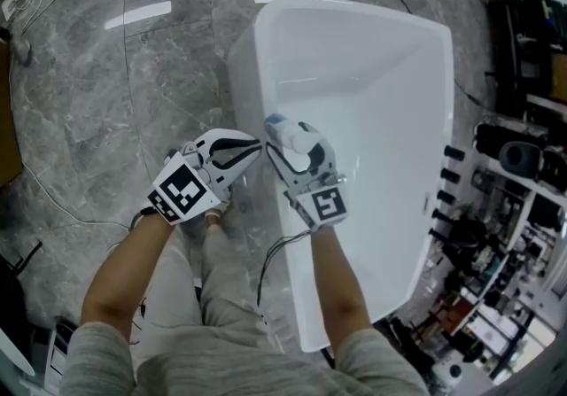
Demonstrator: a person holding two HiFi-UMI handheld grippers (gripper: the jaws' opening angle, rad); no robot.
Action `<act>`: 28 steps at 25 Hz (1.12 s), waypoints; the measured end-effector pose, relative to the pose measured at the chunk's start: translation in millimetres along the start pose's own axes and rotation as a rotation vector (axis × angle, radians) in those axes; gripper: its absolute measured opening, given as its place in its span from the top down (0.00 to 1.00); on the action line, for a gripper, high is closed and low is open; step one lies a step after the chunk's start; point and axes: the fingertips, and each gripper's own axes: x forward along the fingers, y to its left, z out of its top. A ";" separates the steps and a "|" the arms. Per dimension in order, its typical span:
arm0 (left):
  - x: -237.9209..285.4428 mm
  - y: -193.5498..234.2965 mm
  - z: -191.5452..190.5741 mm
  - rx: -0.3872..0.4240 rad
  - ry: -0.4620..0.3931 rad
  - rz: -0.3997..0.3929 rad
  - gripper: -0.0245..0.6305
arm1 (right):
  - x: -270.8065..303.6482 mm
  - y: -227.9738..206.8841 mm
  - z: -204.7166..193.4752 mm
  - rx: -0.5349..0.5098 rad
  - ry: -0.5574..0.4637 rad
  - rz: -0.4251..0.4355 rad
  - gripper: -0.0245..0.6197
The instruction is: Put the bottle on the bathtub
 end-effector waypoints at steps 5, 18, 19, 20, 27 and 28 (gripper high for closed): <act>-2.4 -9.1 10.2 0.012 0.016 -0.007 0.96 | -20.0 4.2 0.7 0.022 0.018 -0.032 0.52; -47.0 -64.7 80.2 0.038 0.031 -0.028 0.96 | -102.7 25.0 62.4 0.162 -0.047 -0.133 0.52; -52.0 -68.8 88.4 0.041 0.029 -0.027 0.96 | -107.6 28.0 71.6 0.163 -0.058 -0.134 0.52; -56.9 -72.6 96.0 0.043 0.027 -0.025 0.96 | -111.8 31.4 82.0 0.156 -0.072 -0.134 0.52; -92.8 -83.7 147.3 0.062 0.010 0.007 0.96 | -128.5 66.4 150.3 0.142 -0.154 -0.106 0.52; -98.0 -85.9 153.2 0.064 0.011 0.010 0.96 | -131.7 72.0 158.8 0.145 -0.163 -0.101 0.52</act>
